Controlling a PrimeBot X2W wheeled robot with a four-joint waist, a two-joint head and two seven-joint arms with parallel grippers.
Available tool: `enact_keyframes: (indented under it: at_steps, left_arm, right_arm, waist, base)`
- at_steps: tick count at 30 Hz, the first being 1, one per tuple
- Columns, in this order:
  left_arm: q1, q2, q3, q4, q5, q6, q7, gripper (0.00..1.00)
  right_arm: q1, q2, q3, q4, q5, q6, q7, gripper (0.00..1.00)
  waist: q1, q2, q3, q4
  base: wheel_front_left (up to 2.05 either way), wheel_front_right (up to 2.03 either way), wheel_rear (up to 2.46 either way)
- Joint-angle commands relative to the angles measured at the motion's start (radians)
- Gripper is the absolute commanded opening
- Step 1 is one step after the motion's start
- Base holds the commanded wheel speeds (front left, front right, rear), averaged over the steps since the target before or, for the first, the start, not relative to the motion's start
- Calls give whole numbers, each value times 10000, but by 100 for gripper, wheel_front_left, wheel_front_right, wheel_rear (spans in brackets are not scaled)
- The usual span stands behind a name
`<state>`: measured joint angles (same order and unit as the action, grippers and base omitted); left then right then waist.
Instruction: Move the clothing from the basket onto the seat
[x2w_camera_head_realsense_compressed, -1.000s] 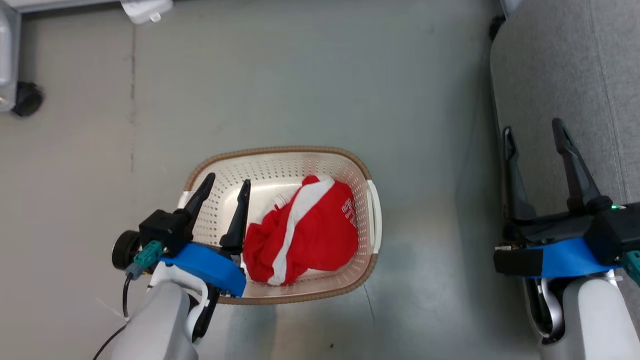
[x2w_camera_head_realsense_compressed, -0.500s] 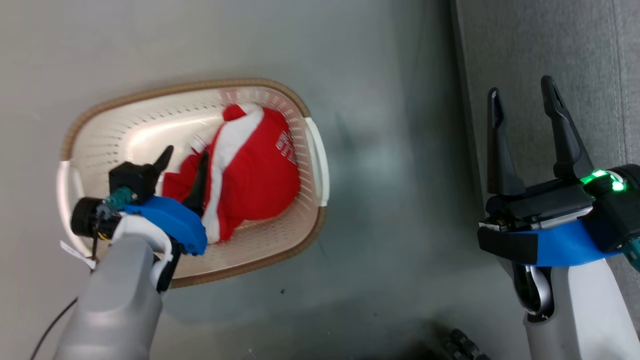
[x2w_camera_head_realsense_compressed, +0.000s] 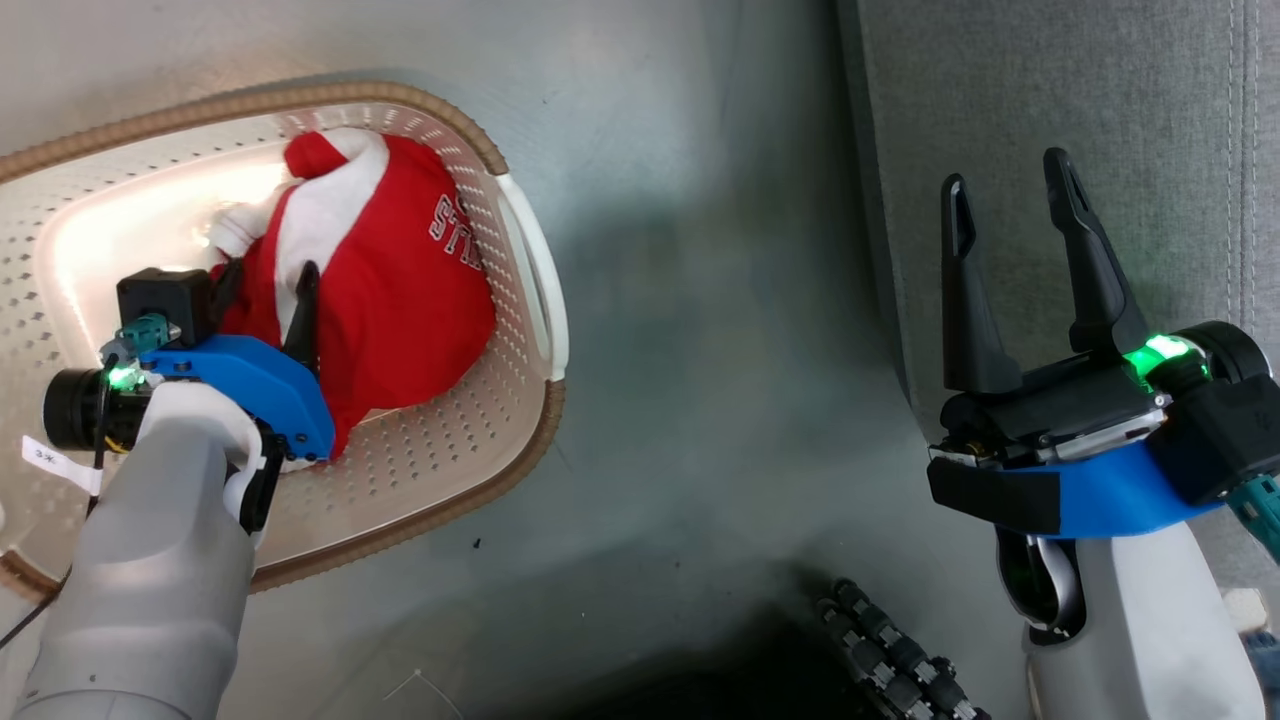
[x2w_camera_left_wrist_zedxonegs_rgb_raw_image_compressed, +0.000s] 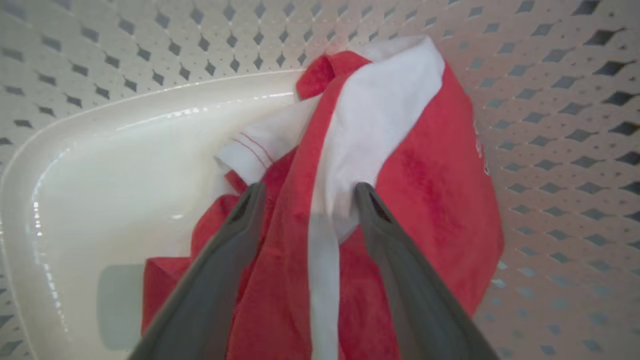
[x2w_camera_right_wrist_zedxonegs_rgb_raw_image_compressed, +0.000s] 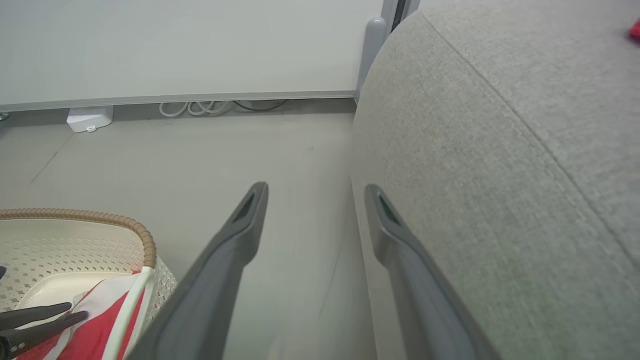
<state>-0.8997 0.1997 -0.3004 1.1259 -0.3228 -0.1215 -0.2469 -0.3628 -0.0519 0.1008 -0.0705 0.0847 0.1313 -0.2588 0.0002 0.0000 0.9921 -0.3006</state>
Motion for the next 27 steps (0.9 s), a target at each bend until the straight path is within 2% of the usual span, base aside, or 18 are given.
enact_keyframes:
  at_steps: [1, 4, 16, 17, 19, 20, 27]
  left_arm:
    - [-197, 22, 80, 251, -111, 162, 97, 100]
    - [-375, 21, 170, 645, -229, 249, 266, 100]
    - [-556, -357, 195, 1316, -769, 32, 1122, 100]
    - [-540, -385, 157, 1346, -794, -1, 1191, 96]
    - [-578, -380, 70, 1360, -793, -41, 1246, 34]
    - [-600, -380, 31, 1369, -799, -29, 1243, 0]
    - [-681, -373, -170, 1404, -918, -82, 1226, 0]
  right_arm:
    - [-20, 28, -28, -13, 14, -11, -67, 100]
    - [105, 28, -54, -121, -26, -11, -78, 100]
    - [361, 29, -142, -424, -42, -11, -78, 100]
    - [370, 29, -149, -433, -45, -11, -79, 100]
    - [362, 29, -160, -445, -56, -11, -79, 100]
    - [348, 29, -161, -450, -61, -11, -79, 100]
    - [220, 29, -94, -416, -68, -11, -80, 100]
  waist:
    - [-2, 0, 103, -96]
    - [-2, 0, 134, -104]
    - [-2, 0, 196, 2]
    - [-2, 0, 196, 10]
    - [-2, 0, 199, 23]
    - [-2, 0, 200, 29]
    - [-2, 0, 177, 46]
  base:
    - [0, 0, 0]
    - [0, 0, 0]
    - [0, 0, 0]
    - [0, 0, 0]
    - [0, 0, 0]
    - [0, 0, 0]
    - [0, 0, 0]
